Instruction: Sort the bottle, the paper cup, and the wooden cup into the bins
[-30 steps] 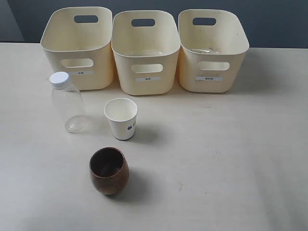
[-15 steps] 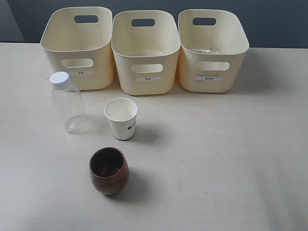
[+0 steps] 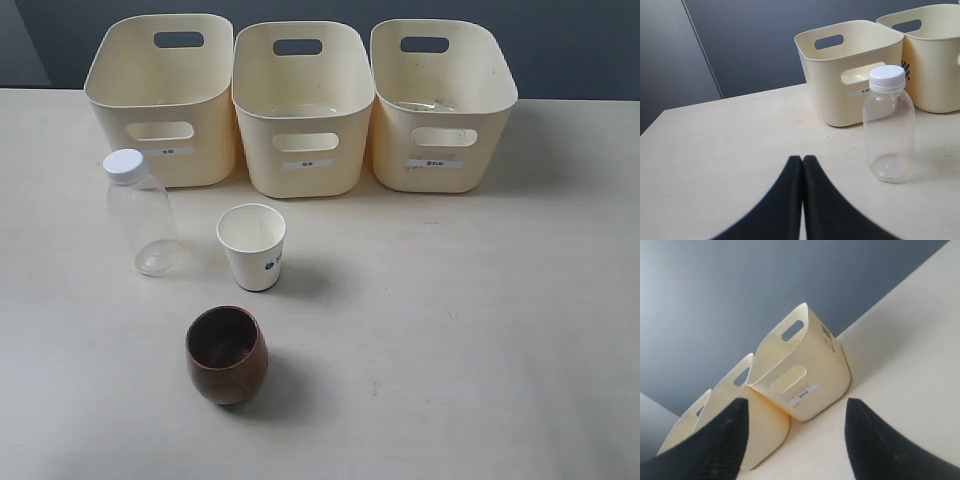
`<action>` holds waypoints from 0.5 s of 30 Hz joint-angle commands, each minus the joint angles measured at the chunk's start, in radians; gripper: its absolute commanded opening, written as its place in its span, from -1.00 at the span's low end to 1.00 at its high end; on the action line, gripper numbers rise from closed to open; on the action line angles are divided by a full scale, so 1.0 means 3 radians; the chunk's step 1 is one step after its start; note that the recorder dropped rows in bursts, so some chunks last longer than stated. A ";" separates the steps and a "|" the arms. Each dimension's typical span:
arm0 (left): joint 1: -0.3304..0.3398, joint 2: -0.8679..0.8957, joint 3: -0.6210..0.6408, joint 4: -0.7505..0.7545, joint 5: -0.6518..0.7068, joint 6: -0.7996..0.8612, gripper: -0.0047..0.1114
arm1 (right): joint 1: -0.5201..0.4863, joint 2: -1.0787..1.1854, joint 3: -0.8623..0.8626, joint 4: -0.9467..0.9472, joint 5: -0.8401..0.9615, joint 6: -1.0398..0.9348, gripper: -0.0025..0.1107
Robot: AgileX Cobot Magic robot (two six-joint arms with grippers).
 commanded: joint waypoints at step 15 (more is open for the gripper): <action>-0.0011 -0.0017 0.0004 -0.0015 -0.0003 -0.0006 -0.92 | -0.0017 0.2526 -0.1447 0.4640 0.2271 -0.6275 0.02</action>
